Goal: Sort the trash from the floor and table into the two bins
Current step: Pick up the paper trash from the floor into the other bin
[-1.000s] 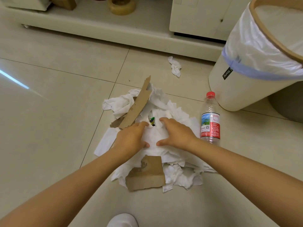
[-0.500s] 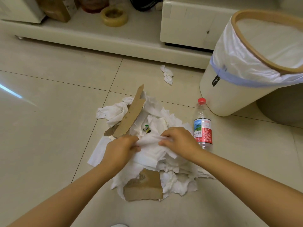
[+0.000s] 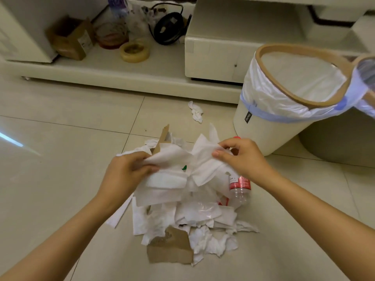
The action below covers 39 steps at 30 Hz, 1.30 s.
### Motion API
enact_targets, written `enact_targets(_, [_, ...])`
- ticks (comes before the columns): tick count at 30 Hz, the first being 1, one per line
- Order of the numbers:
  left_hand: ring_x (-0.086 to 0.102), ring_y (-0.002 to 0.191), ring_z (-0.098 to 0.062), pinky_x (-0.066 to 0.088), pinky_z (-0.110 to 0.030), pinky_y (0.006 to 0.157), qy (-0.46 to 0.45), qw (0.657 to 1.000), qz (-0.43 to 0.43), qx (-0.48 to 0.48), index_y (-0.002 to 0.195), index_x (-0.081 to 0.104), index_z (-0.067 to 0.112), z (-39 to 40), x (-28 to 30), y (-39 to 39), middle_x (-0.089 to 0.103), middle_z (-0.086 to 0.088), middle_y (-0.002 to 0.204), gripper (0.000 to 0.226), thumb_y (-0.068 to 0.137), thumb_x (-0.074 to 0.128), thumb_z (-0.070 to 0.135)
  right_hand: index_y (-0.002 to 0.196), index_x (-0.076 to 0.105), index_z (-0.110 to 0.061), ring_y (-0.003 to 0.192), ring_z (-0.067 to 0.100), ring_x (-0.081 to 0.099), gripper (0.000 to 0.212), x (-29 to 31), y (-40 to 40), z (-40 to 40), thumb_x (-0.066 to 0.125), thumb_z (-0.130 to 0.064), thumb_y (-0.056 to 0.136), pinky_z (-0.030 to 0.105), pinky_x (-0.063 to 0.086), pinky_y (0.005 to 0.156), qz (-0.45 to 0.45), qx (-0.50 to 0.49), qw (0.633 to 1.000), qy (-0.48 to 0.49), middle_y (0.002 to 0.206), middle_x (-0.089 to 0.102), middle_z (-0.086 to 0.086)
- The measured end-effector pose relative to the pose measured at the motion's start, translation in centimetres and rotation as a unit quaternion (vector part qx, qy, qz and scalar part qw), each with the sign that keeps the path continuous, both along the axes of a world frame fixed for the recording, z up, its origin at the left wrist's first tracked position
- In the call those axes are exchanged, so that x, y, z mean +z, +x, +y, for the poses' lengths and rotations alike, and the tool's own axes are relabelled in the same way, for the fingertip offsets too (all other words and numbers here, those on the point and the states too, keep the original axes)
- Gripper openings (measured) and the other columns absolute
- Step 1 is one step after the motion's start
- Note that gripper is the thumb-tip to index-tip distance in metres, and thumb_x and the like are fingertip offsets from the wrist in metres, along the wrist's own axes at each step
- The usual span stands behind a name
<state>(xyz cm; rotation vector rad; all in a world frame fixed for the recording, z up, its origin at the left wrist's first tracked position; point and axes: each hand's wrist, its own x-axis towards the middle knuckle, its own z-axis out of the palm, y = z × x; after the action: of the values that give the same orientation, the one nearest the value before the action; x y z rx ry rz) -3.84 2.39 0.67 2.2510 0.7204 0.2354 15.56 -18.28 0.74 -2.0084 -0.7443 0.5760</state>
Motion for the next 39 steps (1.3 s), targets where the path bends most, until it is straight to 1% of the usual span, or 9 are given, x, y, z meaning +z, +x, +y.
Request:
enact_targets(8, [0.059,0.067,-0.008,0.049,-0.034,0.06,0.031,0.997,-0.046,-0.063,0.079,0.071,0.03,-0.6,6.9,3.7,0.066,0.007,0.07,0.002,0.079,0.072,0.031,0.091,0.074,-0.021,0.072,0.003,0.06,0.013,6.0,1.6,-1.8,0.073,-0.027,0.079,0.021,0.049,0.068,-0.041,-0.027,0.997,0.065,0.083,0.07,-0.005])
enact_targets(13, [0.061,0.073,-0.004,0.051,-0.033,0.063,0.066,0.989,-0.069,-0.114,0.084,0.071,0.032,-1.6,11.4,6.7,0.068,0.012,0.075,0.004,0.08,0.071,0.032,0.091,0.074,-0.02,0.071,0.014,0.063,0.014,9.9,3.3,-3.3,0.075,-0.025,0.077,0.027,0.051,0.066,-0.069,-0.049,0.991,0.104,0.082,0.07,-0.003])
enact_targets(18, [0.064,0.074,-0.011,0.055,-0.045,0.069,0.093,0.982,-0.068,-0.153,0.085,0.071,0.029,-3.1,14.5,10.6,0.069,0.005,0.076,0.013,0.079,0.071,0.04,0.085,0.072,-0.024,0.061,0.009,0.059,0.01,13.0,4.8,-5.6,0.075,-0.021,0.077,0.017,0.049,0.056,-0.091,-0.07,0.985,0.126,0.078,0.069,-0.002])
enact_targets(24, [0.063,0.077,-0.019,0.056,-0.043,0.07,0.119,0.972,-0.107,-0.174,0.086,0.073,0.018,-5.4,17.1,18.1,0.068,-0.002,0.079,0.017,0.078,0.074,0.033,0.093,0.069,-0.024,0.076,0.005,0.063,0.015,16.0,8.9,-7.8,0.074,-0.021,0.079,0.027,0.054,0.069,-0.182,-0.141,0.967,0.106,0.084,0.067,-0.008])
enact_targets(29, [0.058,0.068,-0.017,0.048,-0.028,0.057,0.096,0.966,-0.183,-0.156,0.082,0.072,0.017,-8.8,19.0,26.4,0.063,0.0,0.071,0.014,0.077,0.075,0.029,0.094,0.073,-0.017,0.088,0.027,0.067,0.021,17.1,14.1,-9.4,0.078,-0.026,0.075,0.046,0.057,0.082,-0.179,-0.242,0.944,0.134,0.092,0.071,0.007])
enact_targets(32, [0.049,0.059,-0.016,0.034,-0.023,0.048,0.098,0.963,-0.191,-0.16,0.07,0.063,0.02,-10.2,19.2,30.1,0.051,0.006,0.059,0.013,0.077,0.072,0.026,0.082,0.074,-0.024,0.087,0.03,0.068,0.014,16.6,16.2,-9.4,0.079,-0.029,0.07,0.05,0.056,0.082,-0.16,-0.273,0.936,0.153,0.087,0.072,0.008])
enact_targets(34, [0.051,0.062,-0.019,0.038,-0.025,0.051,0.085,0.964,-0.197,-0.156,0.069,0.063,0.018,-10.7,18.8,32.1,0.053,0.003,0.061,0.014,0.078,0.071,0.024,0.08,0.074,-0.018,0.087,0.033,0.068,0.009,16.0,17.1,-9.3,0.078,-0.022,0.074,0.05,0.055,0.081,-0.159,-0.279,0.937,0.138,0.085,0.072,0.012])
enact_targets(37, [0.061,0.073,-0.02,0.052,-0.031,0.065,0.035,0.966,-0.211,-0.147,0.081,0.071,0.016,-11.0,17.4,33.6,0.064,-0.001,0.075,0.006,0.082,0.071,0.021,0.08,0.069,0.004,0.089,0.043,0.064,0.021,14.7,18.2,-9.1,0.073,-0.017,0.079,0.054,0.054,0.08,-0.169,-0.262,0.947,0.076,0.087,0.067,0.029])
enact_targets(39, [0.065,0.08,-0.02,0.057,-0.036,0.072,-0.007,0.967,-0.217,-0.131,0.088,0.074,0.015,-11.0,15.9,33.9,0.069,-0.002,0.083,0.008,0.083,0.07,0.02,0.082,0.07,0.002,0.087,0.041,0.064,0.019,13.9,18.8,-9.2,0.071,-0.017,0.081,0.05,0.053,0.08,-0.147,-0.258,0.953,0.054,0.087,0.068,0.027])
